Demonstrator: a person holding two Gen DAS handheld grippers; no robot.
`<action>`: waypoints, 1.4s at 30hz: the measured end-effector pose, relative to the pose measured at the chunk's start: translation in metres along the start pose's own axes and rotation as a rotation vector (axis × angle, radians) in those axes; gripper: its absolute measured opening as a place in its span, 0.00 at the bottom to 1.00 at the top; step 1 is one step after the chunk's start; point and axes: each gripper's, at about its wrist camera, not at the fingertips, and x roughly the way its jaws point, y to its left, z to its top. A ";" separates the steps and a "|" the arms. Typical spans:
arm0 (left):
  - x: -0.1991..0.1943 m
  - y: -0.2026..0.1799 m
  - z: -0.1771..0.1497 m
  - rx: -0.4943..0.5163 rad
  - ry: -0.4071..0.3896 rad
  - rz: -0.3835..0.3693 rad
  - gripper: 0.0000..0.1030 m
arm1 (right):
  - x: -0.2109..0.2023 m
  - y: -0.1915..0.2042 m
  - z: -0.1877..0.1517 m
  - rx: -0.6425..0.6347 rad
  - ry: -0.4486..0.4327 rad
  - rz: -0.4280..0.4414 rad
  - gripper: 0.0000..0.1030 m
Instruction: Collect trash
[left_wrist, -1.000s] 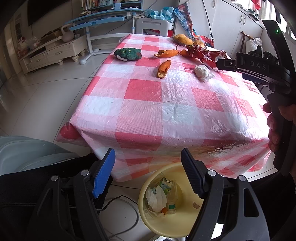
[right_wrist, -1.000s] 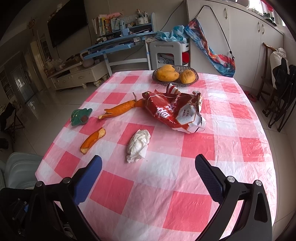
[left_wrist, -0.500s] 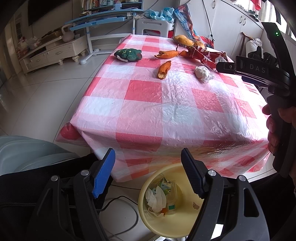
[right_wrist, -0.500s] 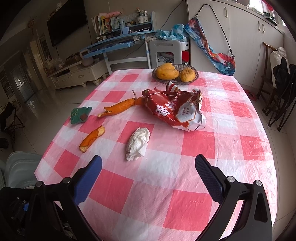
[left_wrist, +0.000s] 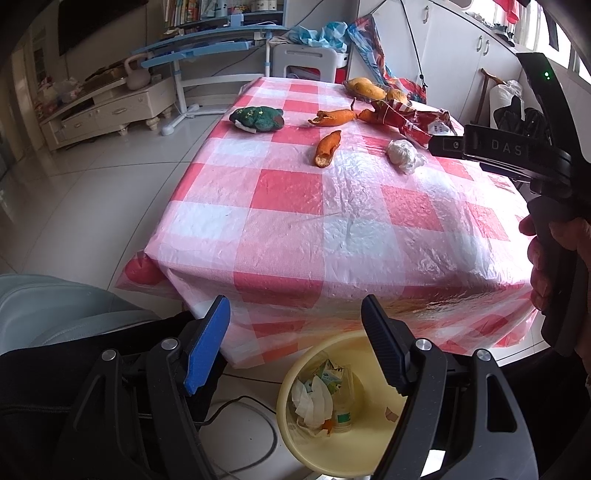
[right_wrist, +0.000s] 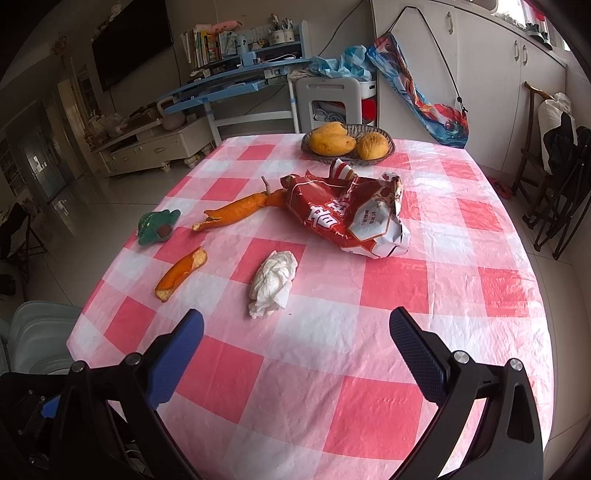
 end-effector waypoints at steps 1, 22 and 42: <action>0.000 0.001 0.000 -0.001 -0.001 -0.001 0.68 | 0.000 0.000 0.000 0.000 0.000 0.000 0.94; -0.005 0.003 0.002 -0.014 -0.020 -0.006 0.68 | 0.001 0.000 -0.001 0.000 0.006 -0.001 0.94; -0.009 0.027 0.072 -0.118 -0.097 -0.072 0.69 | 0.030 0.004 0.011 0.010 0.058 0.004 0.77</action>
